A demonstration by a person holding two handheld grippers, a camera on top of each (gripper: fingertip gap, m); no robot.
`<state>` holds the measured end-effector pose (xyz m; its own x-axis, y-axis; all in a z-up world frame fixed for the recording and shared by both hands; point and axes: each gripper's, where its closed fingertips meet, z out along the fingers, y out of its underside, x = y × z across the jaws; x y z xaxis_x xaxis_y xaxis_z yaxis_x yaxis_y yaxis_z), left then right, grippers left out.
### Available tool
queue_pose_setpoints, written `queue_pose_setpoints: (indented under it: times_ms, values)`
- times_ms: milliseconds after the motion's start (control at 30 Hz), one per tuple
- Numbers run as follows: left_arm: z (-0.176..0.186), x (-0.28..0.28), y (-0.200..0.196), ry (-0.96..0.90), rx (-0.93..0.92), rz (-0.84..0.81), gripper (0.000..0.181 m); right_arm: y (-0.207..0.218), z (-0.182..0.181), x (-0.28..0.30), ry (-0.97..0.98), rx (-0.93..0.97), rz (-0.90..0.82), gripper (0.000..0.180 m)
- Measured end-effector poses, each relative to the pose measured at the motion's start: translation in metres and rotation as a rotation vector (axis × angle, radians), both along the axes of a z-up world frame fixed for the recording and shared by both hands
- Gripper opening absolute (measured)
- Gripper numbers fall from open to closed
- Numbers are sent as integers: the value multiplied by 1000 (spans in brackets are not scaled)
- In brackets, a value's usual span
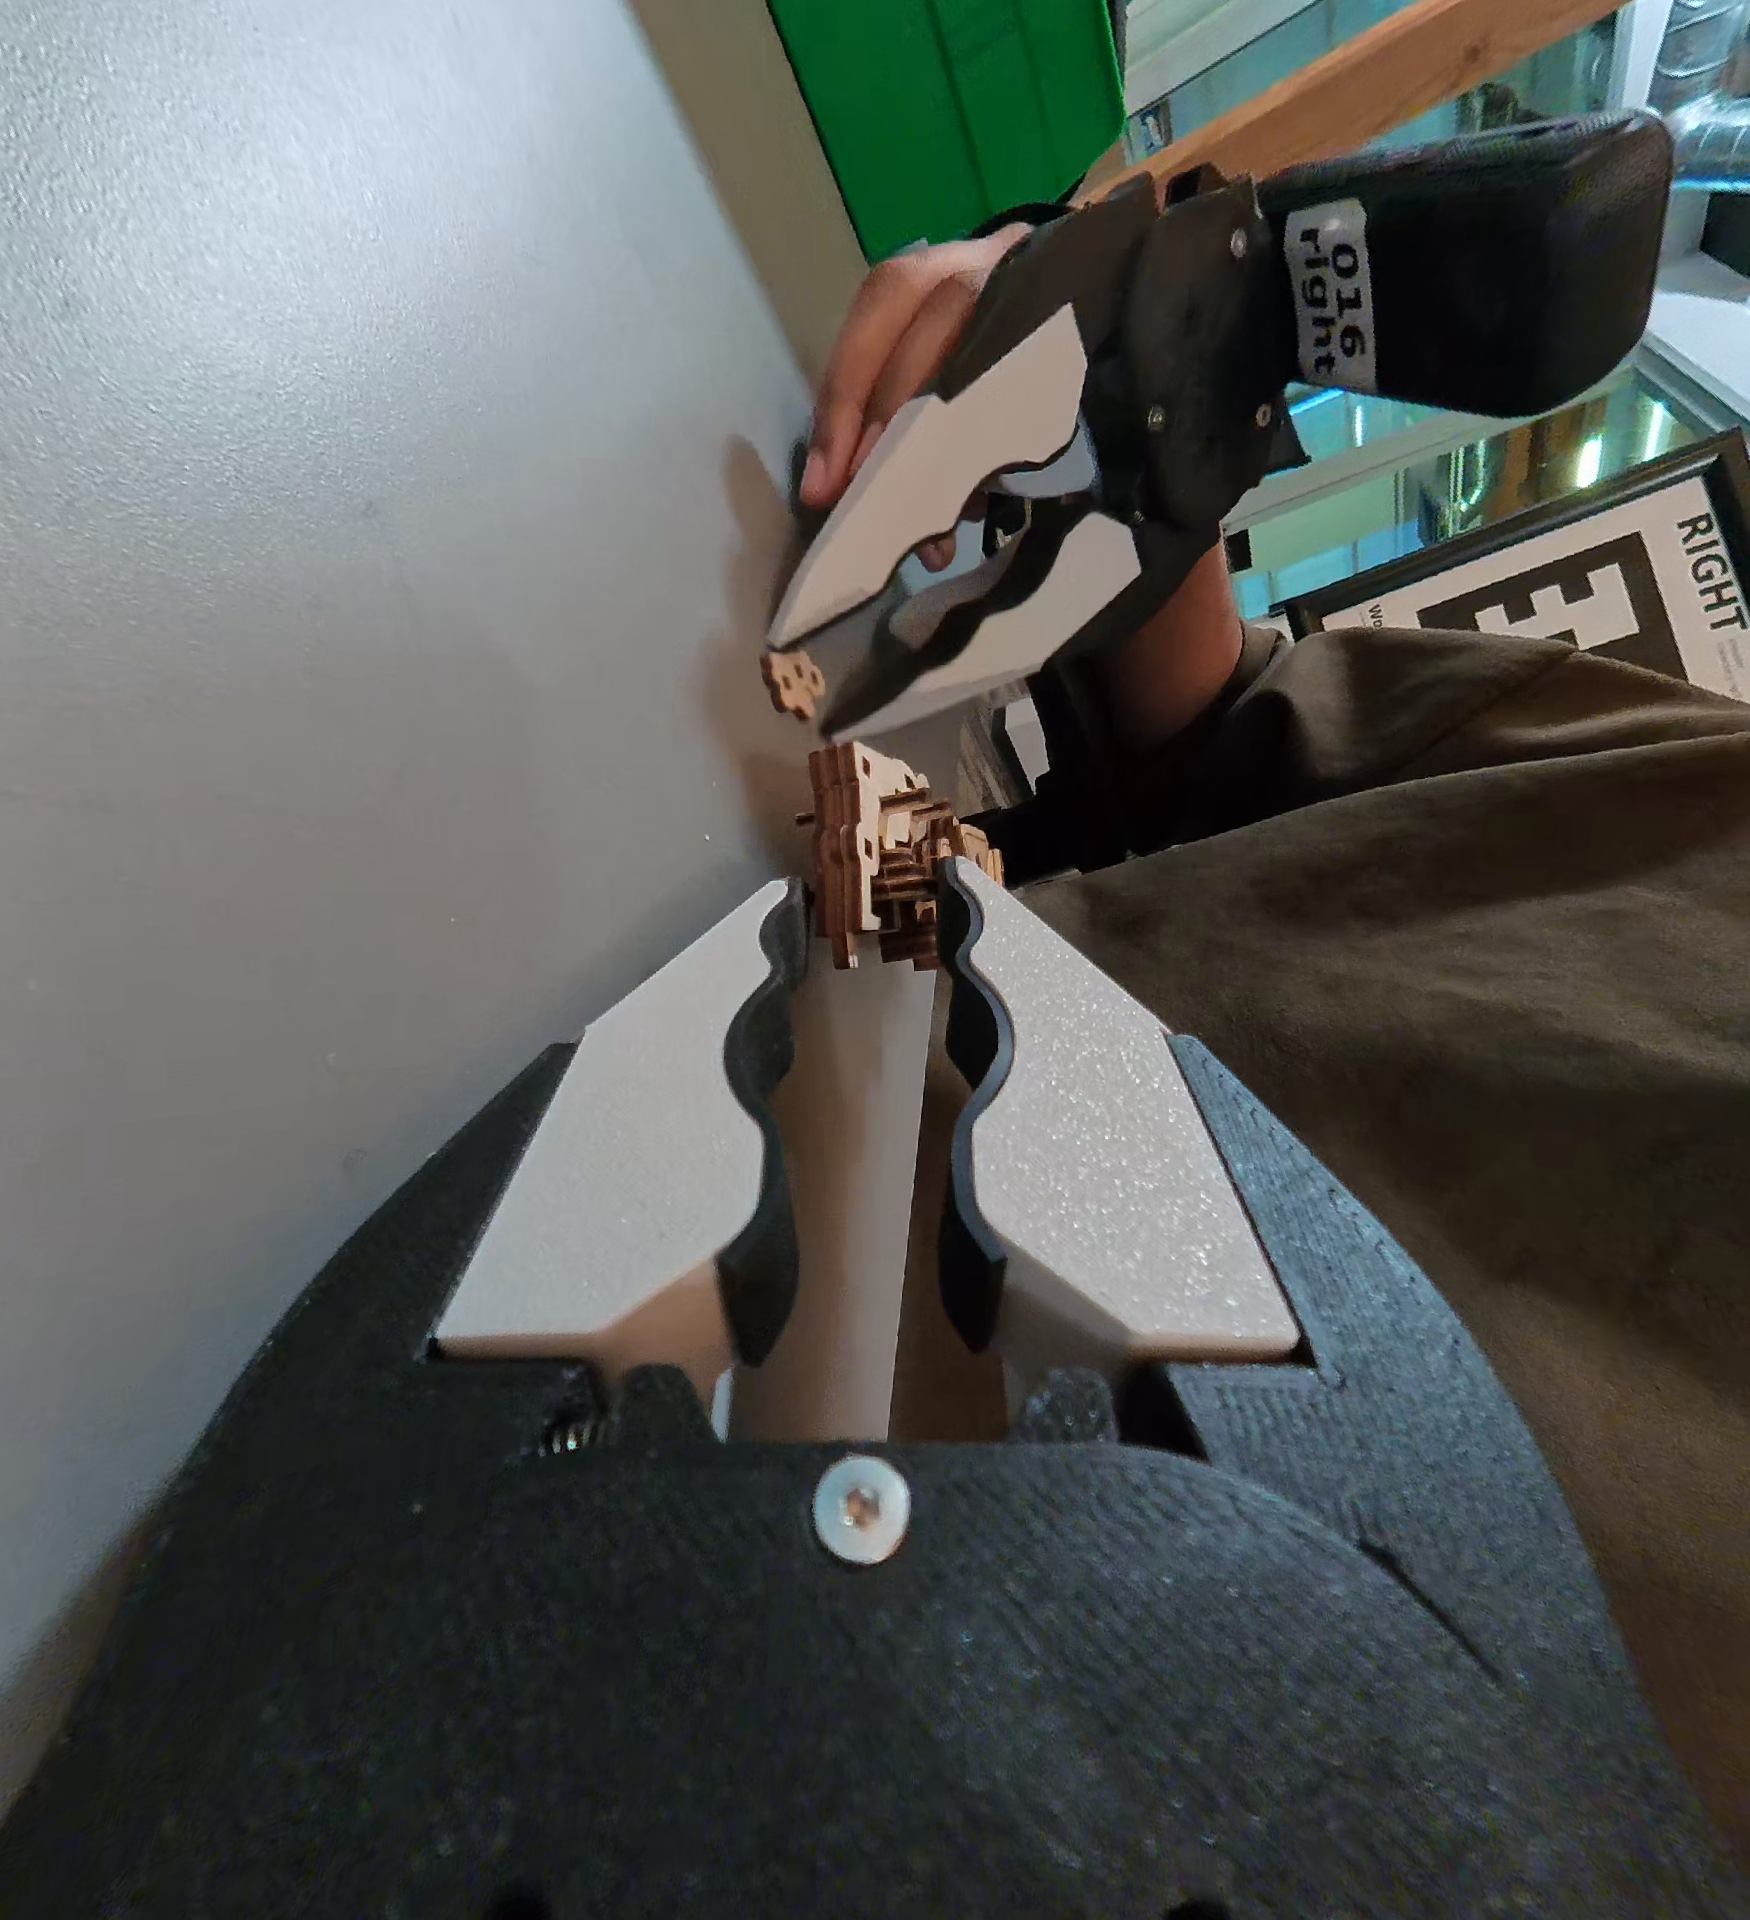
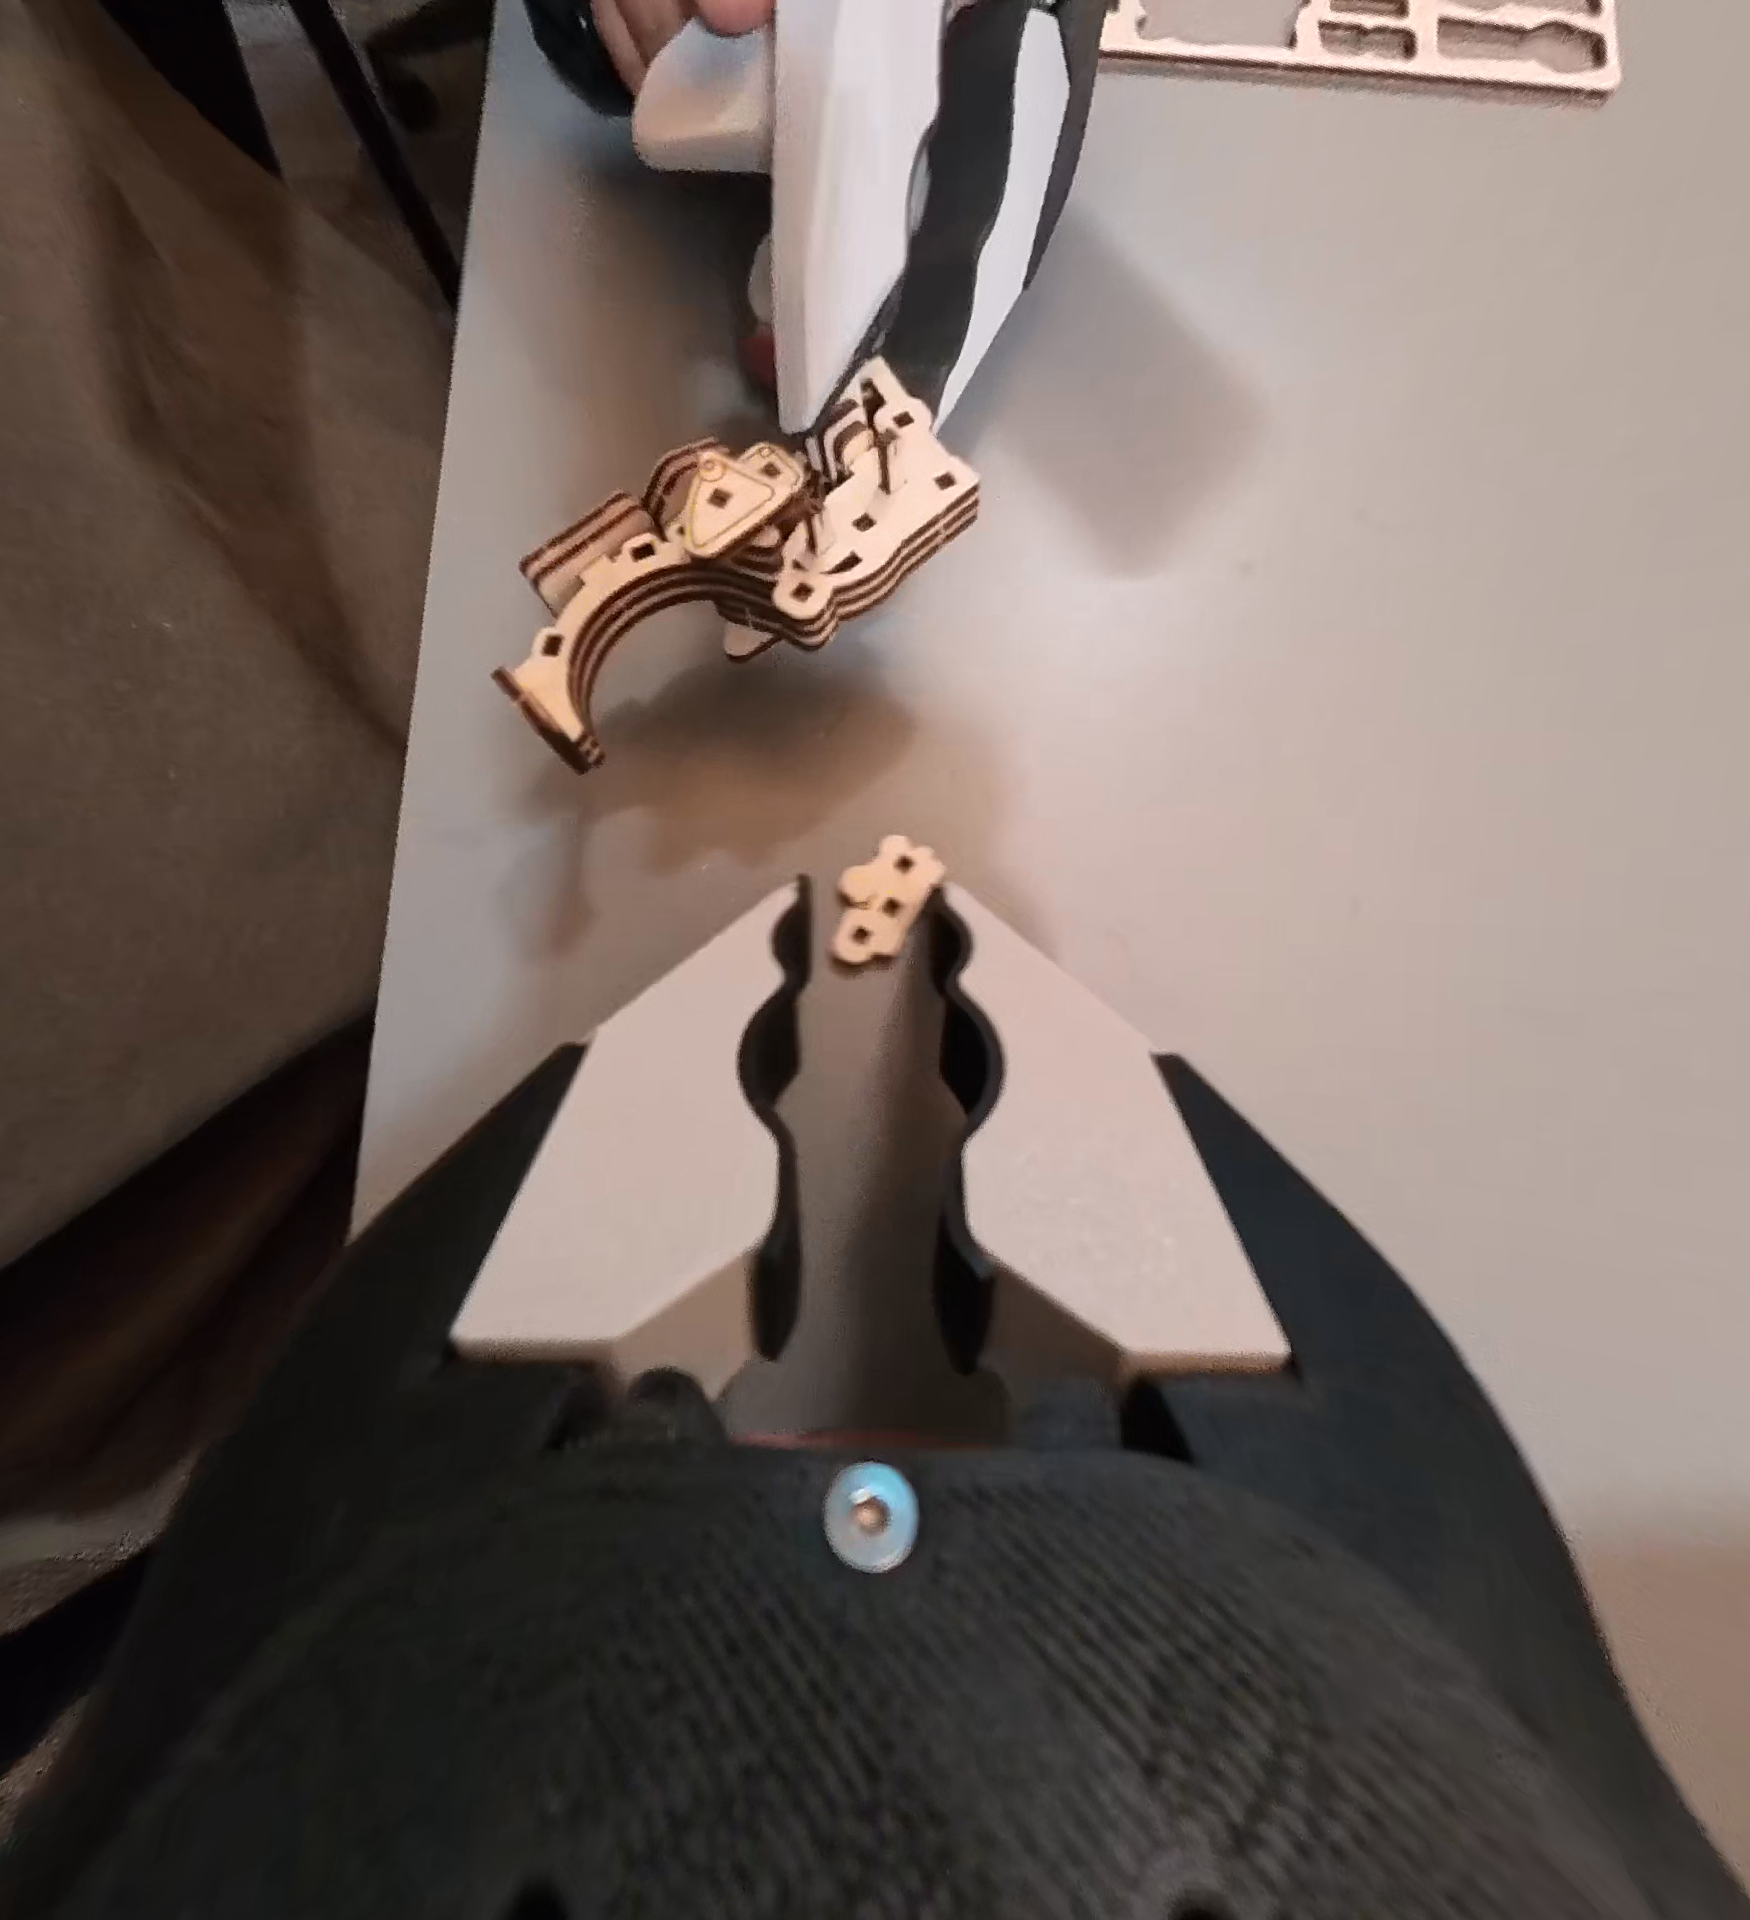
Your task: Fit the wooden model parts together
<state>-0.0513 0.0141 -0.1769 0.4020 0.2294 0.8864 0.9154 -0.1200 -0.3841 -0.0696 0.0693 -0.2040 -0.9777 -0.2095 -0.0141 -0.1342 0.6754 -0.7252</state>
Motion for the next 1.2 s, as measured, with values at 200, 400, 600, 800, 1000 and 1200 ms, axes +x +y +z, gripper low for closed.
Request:
queue_pose_setpoints:
  times_ms: [200,400,600,800,1000,1200]
  values:
    - [0,0,0,-3,3,0,23,4,0,4,-2,14,-7,20]
    - [0,1,0,-4,5,-3,24,14,1,5,-91,43,-35,21]
    - [0,1,0,-5,7,-3,23,1,3,29,-130,33,47,28]
    - [1,1,0,-5,8,-7,24,-10,13,7,15,-70,-12,21]
    - [1,3,1,-8,11,-16,24,-12,2,15,-26,-25,-3,44]
    - [1,3,1,-3,8,-16,24,-15,0,12,-1,-12,-5,26]
